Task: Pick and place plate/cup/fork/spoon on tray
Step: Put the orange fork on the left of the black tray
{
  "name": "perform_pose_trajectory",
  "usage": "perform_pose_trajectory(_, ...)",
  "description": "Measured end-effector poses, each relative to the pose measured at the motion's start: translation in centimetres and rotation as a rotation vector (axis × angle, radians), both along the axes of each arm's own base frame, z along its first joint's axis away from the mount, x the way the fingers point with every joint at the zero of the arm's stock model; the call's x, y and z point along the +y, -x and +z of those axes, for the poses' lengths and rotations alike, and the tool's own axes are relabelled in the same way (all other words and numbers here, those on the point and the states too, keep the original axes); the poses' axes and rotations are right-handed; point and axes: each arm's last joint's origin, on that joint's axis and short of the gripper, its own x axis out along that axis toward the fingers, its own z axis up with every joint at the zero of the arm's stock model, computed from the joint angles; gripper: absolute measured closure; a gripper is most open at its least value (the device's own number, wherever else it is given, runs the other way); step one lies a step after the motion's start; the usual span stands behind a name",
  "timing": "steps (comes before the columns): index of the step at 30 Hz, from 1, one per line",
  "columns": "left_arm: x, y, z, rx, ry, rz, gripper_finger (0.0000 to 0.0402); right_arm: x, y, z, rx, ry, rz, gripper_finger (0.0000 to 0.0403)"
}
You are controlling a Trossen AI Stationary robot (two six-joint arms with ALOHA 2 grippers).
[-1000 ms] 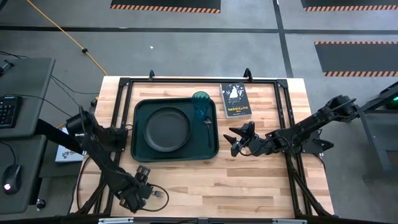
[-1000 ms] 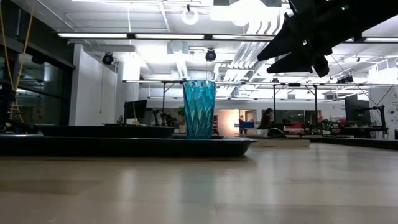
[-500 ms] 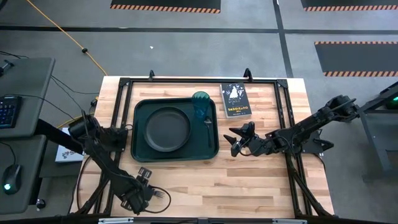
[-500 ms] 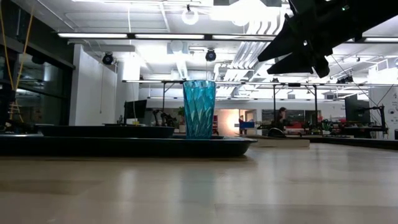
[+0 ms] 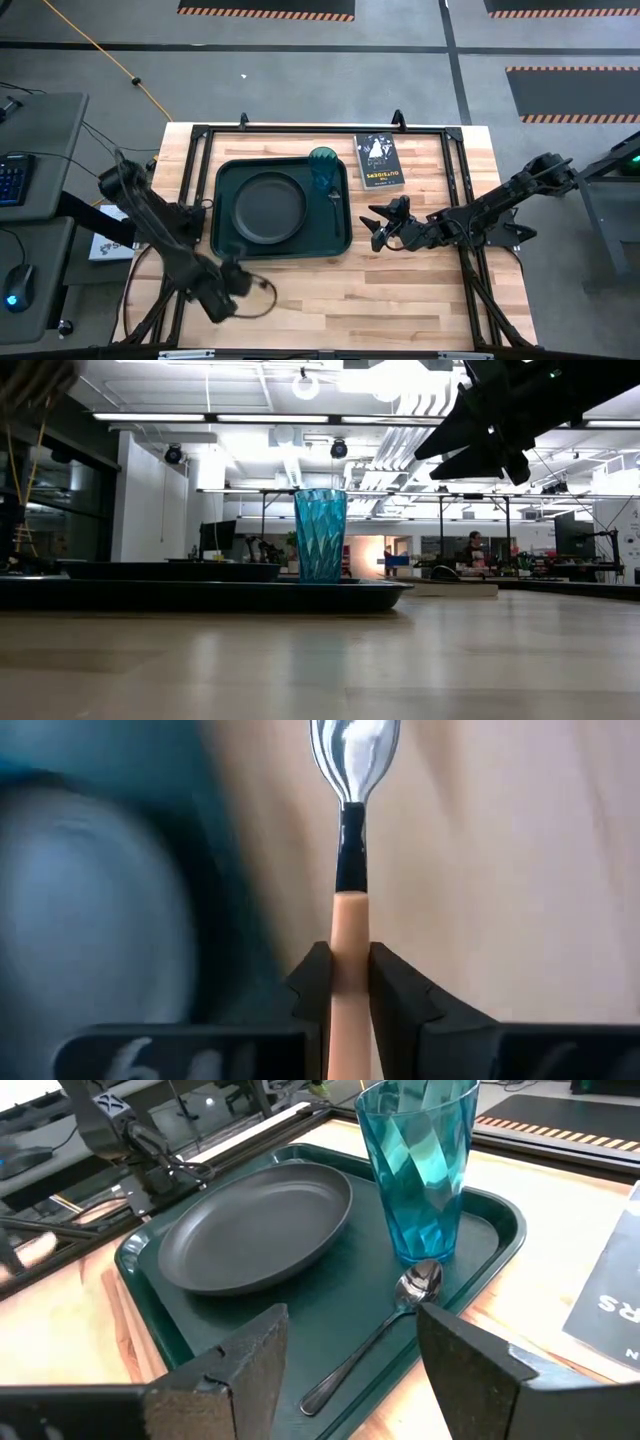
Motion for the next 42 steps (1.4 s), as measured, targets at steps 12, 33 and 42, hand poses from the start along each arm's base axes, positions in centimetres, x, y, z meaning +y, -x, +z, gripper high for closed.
perform_pose_trajectory(12,13.4,1.8,6.9,-0.226,-0.203,0.645,0.0368,0.0,0.0,0.0,-0.011,-0.007,-0.02,0.0189)
perform_pose_trajectory(33,22.8,3.4,-2.7,-0.32,-0.313,1.218,0.0368,-0.1,0.1,-0.1,0.003,0.016,-0.033,0.0189)
perform_pose_trajectory(42,22.2,2.7,-5.1,-0.535,-0.331,1.259,0.0368,-0.1,0.1,-0.1,-0.002,0.005,-0.032,0.0189)
